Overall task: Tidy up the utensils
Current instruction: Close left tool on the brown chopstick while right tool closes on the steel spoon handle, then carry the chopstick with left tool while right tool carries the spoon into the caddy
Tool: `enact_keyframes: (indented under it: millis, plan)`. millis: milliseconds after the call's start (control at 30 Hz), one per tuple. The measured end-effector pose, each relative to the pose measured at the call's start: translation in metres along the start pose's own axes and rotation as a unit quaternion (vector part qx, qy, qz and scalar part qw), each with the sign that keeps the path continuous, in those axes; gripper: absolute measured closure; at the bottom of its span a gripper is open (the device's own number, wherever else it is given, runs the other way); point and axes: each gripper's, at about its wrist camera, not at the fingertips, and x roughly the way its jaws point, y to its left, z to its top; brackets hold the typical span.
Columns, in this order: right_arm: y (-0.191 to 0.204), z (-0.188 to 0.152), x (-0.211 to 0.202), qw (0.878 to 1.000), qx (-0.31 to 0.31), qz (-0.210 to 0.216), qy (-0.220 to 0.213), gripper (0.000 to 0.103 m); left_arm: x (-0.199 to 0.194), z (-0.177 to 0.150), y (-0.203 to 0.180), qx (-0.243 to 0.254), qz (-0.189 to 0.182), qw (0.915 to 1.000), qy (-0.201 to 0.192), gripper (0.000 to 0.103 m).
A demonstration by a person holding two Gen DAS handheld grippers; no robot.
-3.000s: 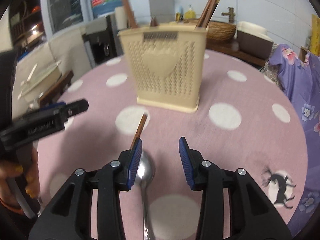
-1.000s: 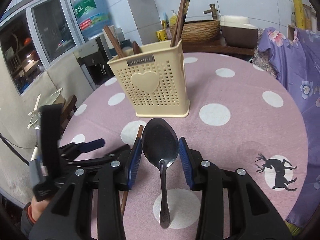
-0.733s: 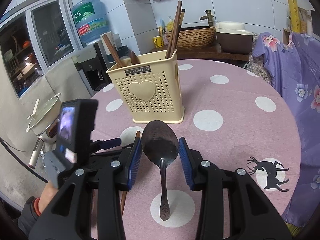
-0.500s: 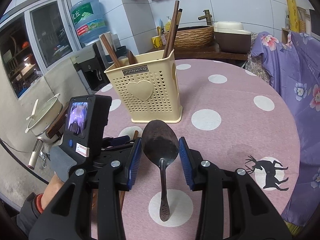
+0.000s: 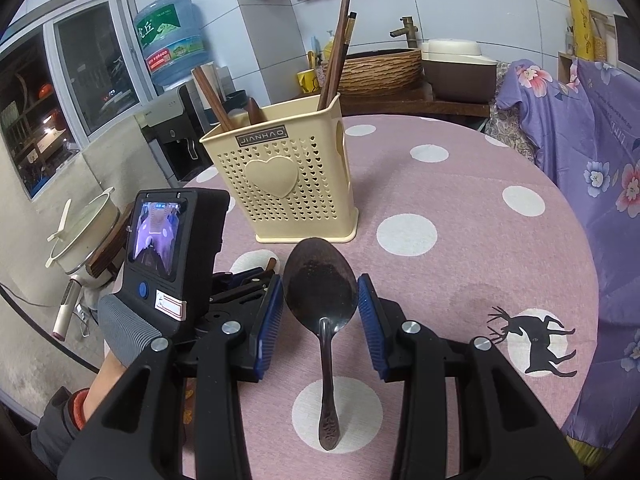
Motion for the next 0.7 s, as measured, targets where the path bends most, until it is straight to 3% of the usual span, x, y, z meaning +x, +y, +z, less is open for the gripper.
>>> enact_keyframes:
  millis: [200, 367, 700]
  plan:
    - [-0.002, 0.001, 0.000, 1.000, 0.006, 0.000, 0.001, 0.065, 0.000, 0.002, 0.006, -0.023, -0.022, 0.9995, 0.000, 0.095]
    - [-0.005, 0.003, -0.003, 1.000, 0.016, 0.008, -0.001, 0.065, -0.017, 0.004, 0.015, -0.043, -0.044, 0.9978, -0.023, 0.095]
    - [0.005, 0.012, -0.016, 1.000, 0.004, 0.012, -0.021, 0.065, -0.095, 0.014, 0.041, -0.080, -0.077, 0.9856, -0.127, 0.095]
